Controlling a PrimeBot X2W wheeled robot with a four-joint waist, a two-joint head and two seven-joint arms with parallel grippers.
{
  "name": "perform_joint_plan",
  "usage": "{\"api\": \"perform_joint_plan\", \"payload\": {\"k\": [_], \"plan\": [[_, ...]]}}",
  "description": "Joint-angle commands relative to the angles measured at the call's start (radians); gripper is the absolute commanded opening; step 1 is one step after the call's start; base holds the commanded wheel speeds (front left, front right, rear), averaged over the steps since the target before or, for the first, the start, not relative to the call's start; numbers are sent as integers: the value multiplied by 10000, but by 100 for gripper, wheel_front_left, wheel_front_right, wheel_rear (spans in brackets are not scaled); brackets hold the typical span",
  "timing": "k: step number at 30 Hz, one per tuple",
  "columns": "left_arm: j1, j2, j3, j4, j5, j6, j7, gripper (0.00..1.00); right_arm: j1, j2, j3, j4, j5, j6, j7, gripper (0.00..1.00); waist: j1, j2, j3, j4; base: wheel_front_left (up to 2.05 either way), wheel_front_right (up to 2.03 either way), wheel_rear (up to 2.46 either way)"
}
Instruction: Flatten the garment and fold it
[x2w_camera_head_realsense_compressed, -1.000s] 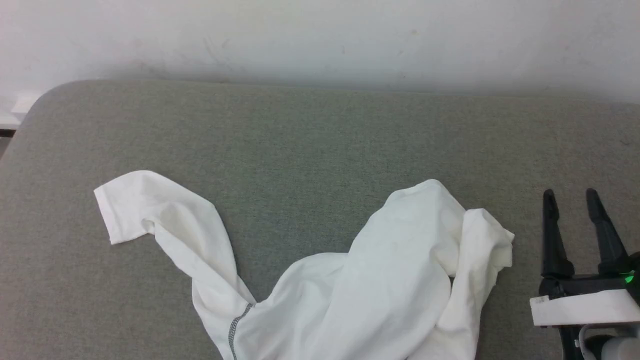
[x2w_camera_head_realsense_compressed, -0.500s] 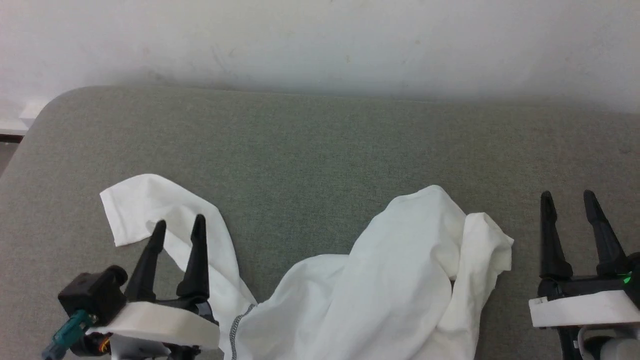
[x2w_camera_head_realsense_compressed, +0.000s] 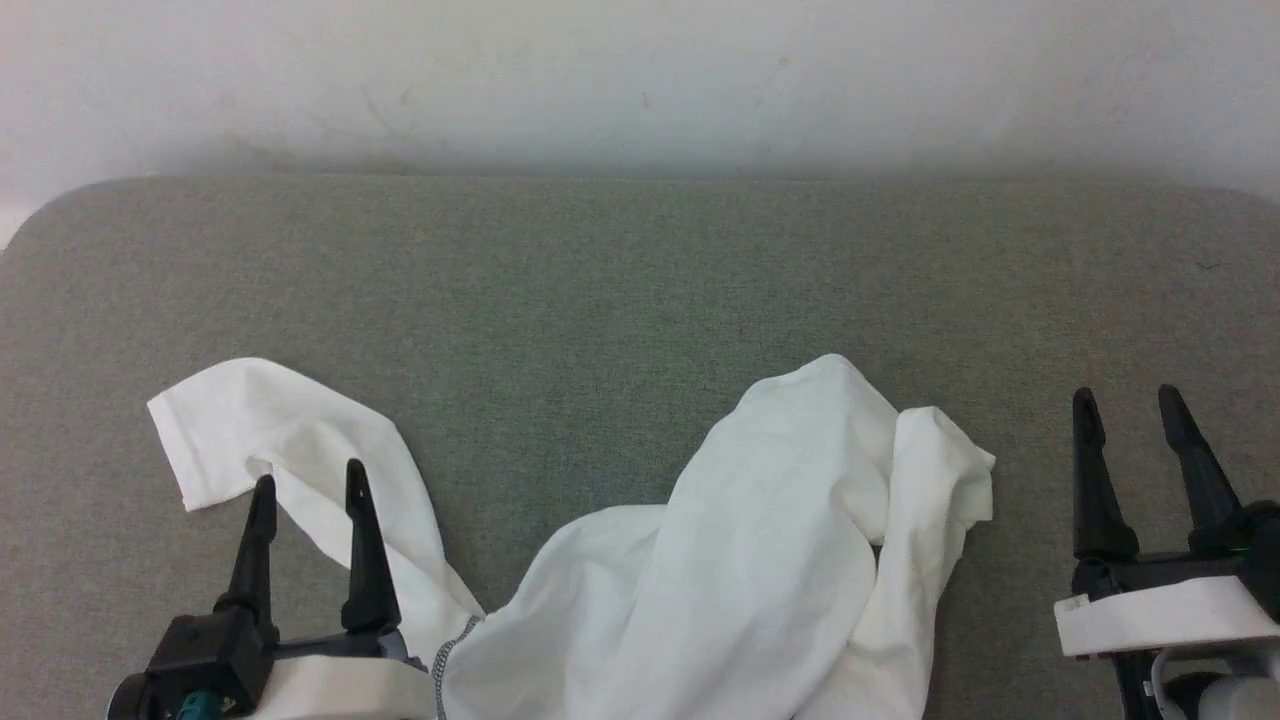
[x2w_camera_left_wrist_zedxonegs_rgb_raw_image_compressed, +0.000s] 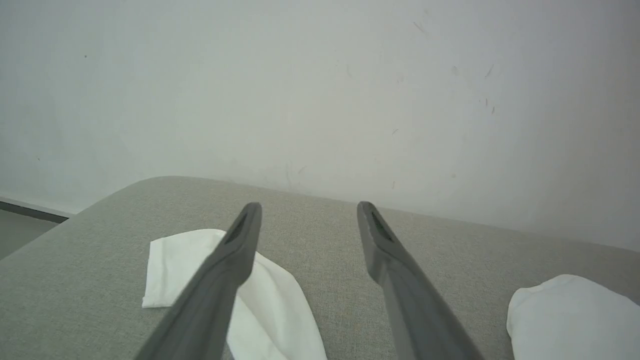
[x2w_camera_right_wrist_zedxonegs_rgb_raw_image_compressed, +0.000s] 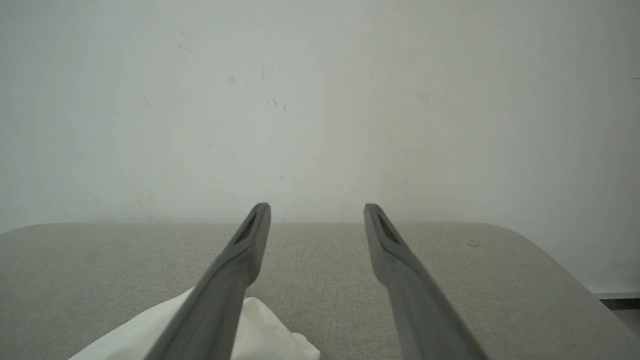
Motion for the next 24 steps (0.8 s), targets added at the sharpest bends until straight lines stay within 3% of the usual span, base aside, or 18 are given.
{"api": "perform_joint_plan", "payload": {"k": [1, 6, 11, 17, 24], "plan": [[127, -199, 169, 80, 143, -187, -45, 100, -65, 20, 8, -109, -136, -7, 128, 100, -1, 0, 31, 51, 0, 0, 0], [208, -754, 585, 250, 467, -709, -46, 100, -509, 20, 337, -213, -139, -7, 1344, 100, -1, 0, 106, 227, 0, 0, 0], [172, -1144, 810, 483, 642, -1210, -46, 100, -1243, -162, 573, 219, 151, -7, 3938, 100, -1, 0, 232, 375, 0, 0, 0], [-13, -1458, 842, 916, 824, -1736, -46, 100, -1674, -995, 1048, 1112, 332, -7, 6578, 100, -1, 0, 437, 746, 0, 0, 0], [-147, -1674, 920, 1260, 977, -2054, -47, 100, -1655, -1454, 1989, 1790, 794, -7, 8076, 100, -1, 0, 492, 1083, 0, 0, 0]]}}
